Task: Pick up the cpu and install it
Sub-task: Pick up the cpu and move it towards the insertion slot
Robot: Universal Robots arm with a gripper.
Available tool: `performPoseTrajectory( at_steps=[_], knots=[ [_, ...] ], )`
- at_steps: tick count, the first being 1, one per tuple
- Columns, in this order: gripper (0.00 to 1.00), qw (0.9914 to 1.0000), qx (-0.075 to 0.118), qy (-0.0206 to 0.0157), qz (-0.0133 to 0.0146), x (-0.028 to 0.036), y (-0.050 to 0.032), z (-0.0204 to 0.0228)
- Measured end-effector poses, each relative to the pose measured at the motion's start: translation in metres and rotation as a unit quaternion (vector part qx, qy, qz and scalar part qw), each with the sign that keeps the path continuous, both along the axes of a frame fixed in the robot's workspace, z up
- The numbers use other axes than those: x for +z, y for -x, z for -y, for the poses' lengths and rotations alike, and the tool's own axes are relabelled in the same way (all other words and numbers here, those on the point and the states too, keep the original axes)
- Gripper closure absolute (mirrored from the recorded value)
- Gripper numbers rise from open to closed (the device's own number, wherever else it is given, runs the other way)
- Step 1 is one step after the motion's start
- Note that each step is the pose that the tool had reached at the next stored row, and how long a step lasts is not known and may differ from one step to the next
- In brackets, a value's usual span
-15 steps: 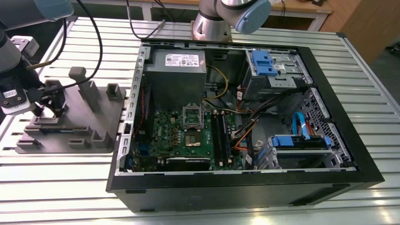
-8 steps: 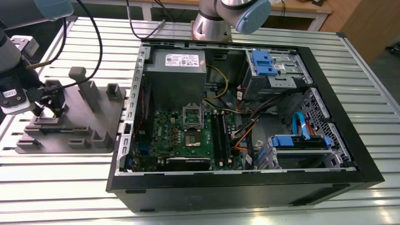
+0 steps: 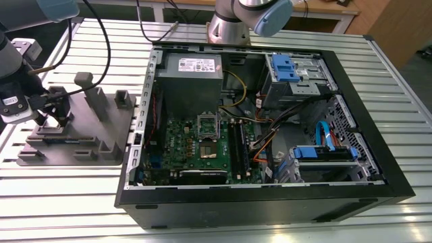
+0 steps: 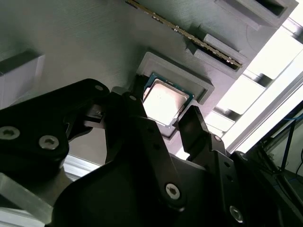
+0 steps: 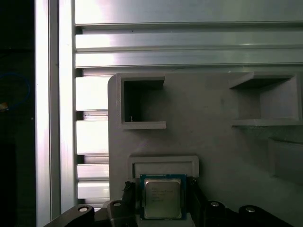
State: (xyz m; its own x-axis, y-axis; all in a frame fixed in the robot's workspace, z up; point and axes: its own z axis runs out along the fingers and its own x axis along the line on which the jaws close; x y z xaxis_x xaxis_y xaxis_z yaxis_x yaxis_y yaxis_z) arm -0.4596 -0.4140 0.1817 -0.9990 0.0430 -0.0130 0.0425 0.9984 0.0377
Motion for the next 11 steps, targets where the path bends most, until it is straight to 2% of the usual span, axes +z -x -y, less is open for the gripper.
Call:
performPoseTrajectory(
  at_steps=[11],
  knots=[
    [0.44, 1.00000, 0.000, 0.0000, 0.0000, 0.0008, 0.0000, 0.0000]
  ],
)
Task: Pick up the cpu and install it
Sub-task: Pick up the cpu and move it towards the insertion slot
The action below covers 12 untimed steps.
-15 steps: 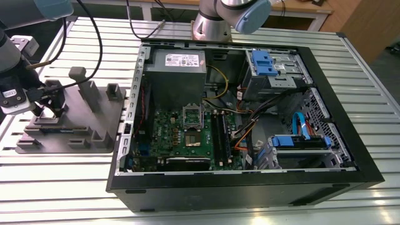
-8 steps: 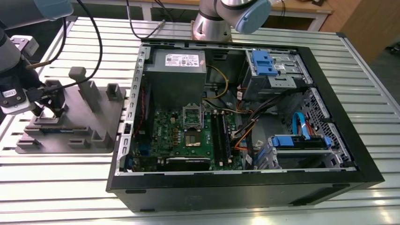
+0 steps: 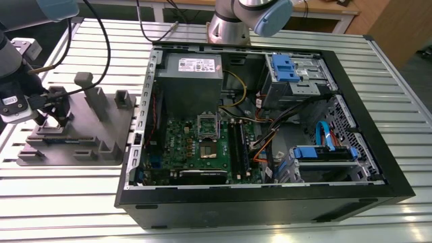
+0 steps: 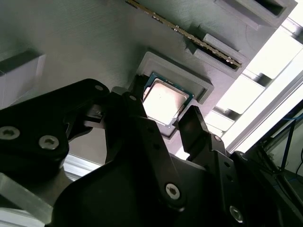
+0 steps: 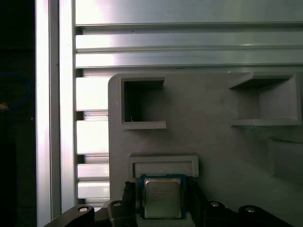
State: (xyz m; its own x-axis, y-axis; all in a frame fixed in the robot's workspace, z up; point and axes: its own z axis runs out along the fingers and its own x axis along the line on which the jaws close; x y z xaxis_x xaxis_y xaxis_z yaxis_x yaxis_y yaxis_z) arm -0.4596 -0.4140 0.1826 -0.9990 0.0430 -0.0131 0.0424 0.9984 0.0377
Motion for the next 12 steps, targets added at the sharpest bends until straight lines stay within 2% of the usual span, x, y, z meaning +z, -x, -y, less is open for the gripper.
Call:
performPoseTrajectory(
  at_steps=[7, 12],
  knots=[
    [0.44, 1.00000, 0.000, 0.0000, 0.0001, 0.0001, 0.0006, 0.0000],
    [0.44, 0.99999, 0.000, 0.0000, 0.0032, 0.0000, 0.0009, 0.0000]
  ],
)
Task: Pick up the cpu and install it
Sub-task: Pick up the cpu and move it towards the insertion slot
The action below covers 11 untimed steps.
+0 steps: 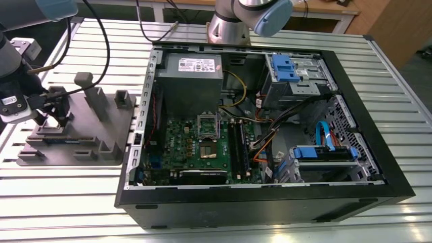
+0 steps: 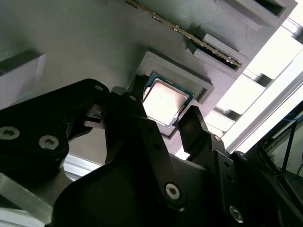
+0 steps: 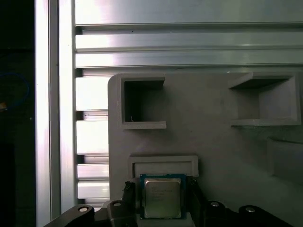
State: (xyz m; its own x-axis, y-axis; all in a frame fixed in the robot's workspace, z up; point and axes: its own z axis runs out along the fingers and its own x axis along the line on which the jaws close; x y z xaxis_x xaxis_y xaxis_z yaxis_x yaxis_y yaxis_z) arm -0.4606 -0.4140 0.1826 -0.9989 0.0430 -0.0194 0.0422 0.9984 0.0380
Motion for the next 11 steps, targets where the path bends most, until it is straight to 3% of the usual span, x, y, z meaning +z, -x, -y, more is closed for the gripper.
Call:
performPoseTrajectory(
  at_steps=[8, 9, 11],
  knots=[
    [0.45, 1.00000, 0.000, 0.0001, 0.0002, 0.0001, 0.0001, 0.0000],
    [0.52, 1.00000, 0.000, 0.0001, 0.0003, 0.0000, 0.0001, 0.0000],
    [0.53, 1.00000, 0.000, 0.0001, 0.0003, 0.0001, 0.0001, 0.0000]
  ],
)
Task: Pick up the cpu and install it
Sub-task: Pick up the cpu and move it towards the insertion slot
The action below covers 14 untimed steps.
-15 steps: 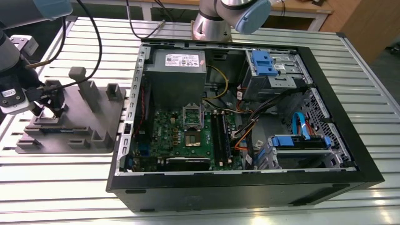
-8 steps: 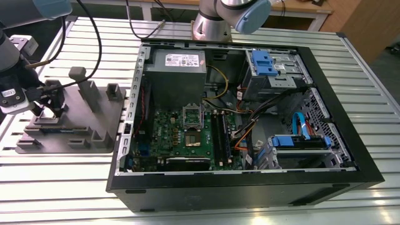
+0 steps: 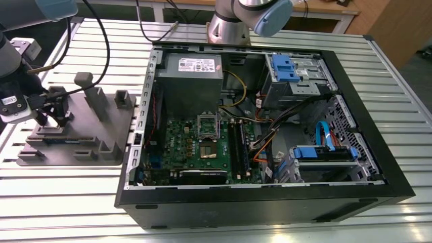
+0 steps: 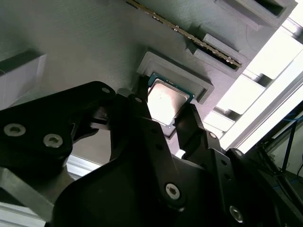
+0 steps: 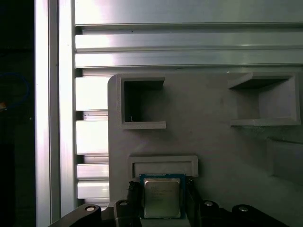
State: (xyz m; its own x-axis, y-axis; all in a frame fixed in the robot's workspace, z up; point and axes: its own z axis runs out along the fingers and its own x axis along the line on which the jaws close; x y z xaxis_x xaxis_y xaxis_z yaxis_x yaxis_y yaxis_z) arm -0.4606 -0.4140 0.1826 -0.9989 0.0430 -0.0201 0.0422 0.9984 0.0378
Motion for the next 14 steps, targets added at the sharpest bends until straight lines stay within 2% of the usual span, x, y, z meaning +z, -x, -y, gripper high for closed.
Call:
performPoseTrajectory(
  at_steps=[4, 14],
  knots=[
    [0.53, 1.00000, 0.000, -0.0001, 0.0002, 0.0002, 0.0000, 0.0000],
    [0.53, 1.00000, 0.000, 0.0000, 0.0001, 0.0090, 0.0000, 0.0000]
  ],
)
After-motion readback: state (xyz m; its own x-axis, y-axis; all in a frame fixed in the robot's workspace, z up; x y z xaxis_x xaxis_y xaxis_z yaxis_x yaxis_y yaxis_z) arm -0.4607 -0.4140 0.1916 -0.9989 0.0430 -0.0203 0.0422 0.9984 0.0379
